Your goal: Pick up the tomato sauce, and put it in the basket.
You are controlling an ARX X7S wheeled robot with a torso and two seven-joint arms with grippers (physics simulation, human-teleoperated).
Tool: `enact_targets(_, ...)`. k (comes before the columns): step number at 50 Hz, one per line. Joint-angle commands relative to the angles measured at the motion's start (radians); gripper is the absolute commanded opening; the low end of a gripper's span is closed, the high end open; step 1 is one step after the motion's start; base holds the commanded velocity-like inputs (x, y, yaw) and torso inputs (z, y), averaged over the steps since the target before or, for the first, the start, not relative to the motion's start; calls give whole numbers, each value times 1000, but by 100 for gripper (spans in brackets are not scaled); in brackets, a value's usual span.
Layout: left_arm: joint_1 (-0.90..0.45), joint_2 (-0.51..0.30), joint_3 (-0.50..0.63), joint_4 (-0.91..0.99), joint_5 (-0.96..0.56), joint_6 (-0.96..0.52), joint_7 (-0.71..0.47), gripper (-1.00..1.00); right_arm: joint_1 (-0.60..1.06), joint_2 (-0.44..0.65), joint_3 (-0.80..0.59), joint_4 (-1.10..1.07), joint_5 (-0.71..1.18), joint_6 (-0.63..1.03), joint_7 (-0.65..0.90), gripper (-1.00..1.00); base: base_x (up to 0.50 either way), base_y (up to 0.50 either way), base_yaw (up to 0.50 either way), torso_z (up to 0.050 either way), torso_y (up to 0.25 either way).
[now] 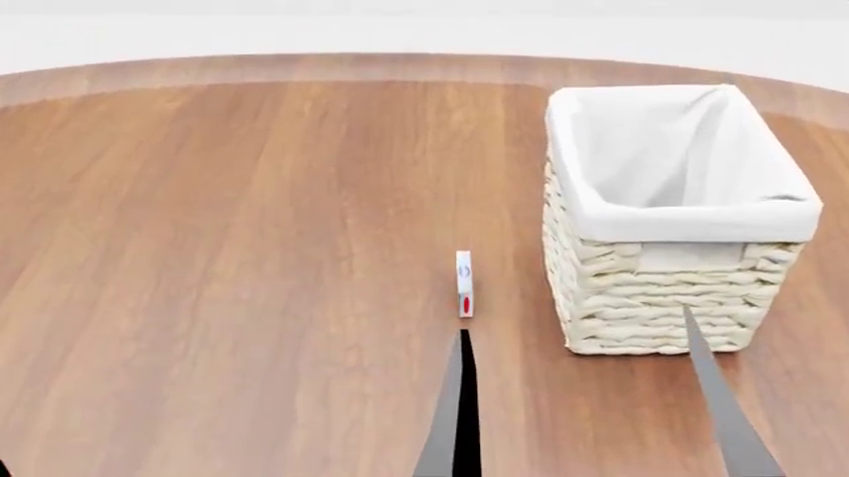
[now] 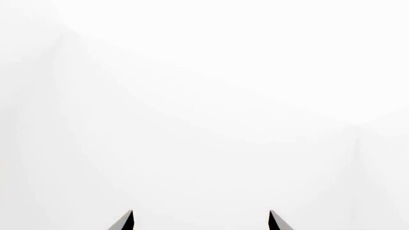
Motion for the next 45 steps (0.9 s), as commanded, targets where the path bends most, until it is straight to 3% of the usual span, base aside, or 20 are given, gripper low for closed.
enact_targets(1,-3,-6,6,-9,-2,3,-7,100,1,3,-2,4,5,2,3,100,258,0,0,0,0)
enact_targets(34,-6,-24,18,-12,-2,4,-27,100,1,14,-13,23,-3,-13,21,100,270,0,0,0,0)
enact_targets(45,2,-29,19,-17,-5,18,-32,100,4,15,-15,37,13,-5,21,100,0,0,0,0,0)
